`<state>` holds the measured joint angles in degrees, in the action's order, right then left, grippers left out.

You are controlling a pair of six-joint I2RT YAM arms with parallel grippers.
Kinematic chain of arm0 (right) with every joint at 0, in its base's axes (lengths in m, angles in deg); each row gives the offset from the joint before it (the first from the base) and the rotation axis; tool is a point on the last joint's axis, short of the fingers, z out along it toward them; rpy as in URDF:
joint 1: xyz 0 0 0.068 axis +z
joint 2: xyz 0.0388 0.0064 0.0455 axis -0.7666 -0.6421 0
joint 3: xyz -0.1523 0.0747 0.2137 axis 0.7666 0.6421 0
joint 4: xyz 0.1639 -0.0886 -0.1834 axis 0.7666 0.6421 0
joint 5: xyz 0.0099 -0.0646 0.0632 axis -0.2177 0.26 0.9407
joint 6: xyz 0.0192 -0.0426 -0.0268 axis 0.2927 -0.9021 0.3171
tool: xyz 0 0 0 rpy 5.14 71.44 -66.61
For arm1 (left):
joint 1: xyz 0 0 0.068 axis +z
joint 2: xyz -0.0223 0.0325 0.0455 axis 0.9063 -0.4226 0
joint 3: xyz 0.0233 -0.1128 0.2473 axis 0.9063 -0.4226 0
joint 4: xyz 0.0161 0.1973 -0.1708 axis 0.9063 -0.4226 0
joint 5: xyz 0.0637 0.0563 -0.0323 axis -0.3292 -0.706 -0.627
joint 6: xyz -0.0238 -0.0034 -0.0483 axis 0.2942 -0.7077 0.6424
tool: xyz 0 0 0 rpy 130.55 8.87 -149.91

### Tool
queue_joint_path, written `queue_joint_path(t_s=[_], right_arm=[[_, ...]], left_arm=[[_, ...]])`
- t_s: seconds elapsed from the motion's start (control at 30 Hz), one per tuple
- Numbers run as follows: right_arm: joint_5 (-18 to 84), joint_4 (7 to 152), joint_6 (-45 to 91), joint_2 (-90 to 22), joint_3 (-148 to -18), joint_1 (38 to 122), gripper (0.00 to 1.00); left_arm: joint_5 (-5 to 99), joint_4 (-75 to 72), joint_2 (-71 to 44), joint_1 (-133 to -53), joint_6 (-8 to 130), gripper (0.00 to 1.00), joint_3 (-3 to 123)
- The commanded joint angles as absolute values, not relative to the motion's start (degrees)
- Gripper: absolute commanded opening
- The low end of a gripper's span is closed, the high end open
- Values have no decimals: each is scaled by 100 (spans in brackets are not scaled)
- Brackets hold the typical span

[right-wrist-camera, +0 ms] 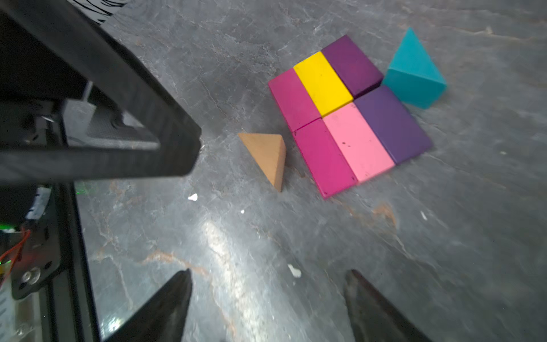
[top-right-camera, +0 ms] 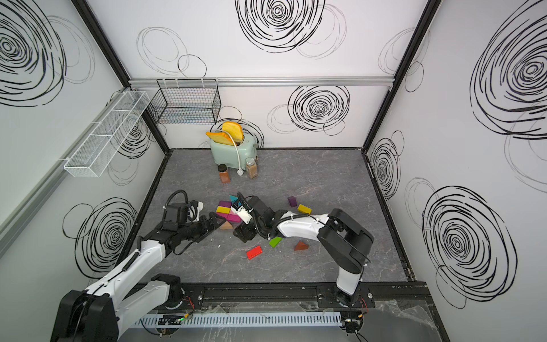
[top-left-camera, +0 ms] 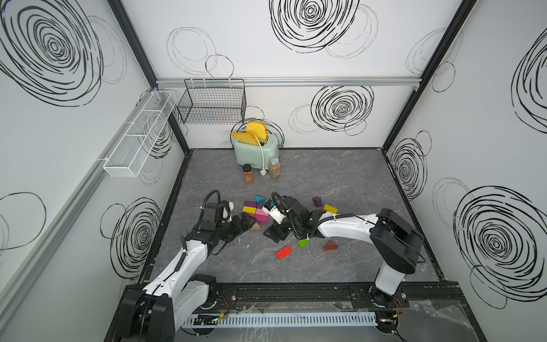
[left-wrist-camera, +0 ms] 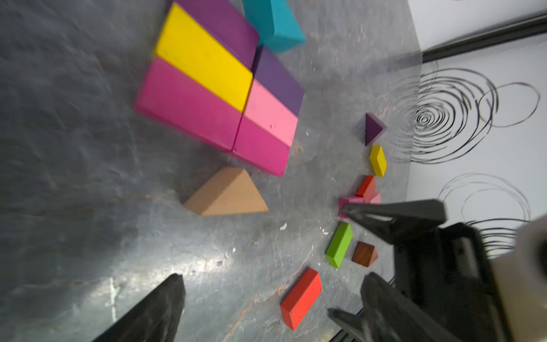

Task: Assemble a piece of candy with building blocks
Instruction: Assemble the building block at the center of the board, then adjust the building block at the center of the board.

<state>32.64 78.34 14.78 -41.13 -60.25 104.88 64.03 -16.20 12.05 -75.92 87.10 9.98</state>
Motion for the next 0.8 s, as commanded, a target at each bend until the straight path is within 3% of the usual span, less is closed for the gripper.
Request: queue_joint_path(t_s=[0.0, 0.33, 0.77], right_arm=[[3130, 7953, 1743, -3560, -5592, 10235, 94], [3204, 7962, 1840, -3120, -5007, 9597, 97], [3263, 7987, 1789, -3164, -5042, 9419, 97]], left_arm=[[6110, -1020, 1156, -7829, 9259, 97, 893], [6139, 24, 414, -8152, 9646, 97, 751], [6064, 697, -297, -8116, 9713, 95, 789]])
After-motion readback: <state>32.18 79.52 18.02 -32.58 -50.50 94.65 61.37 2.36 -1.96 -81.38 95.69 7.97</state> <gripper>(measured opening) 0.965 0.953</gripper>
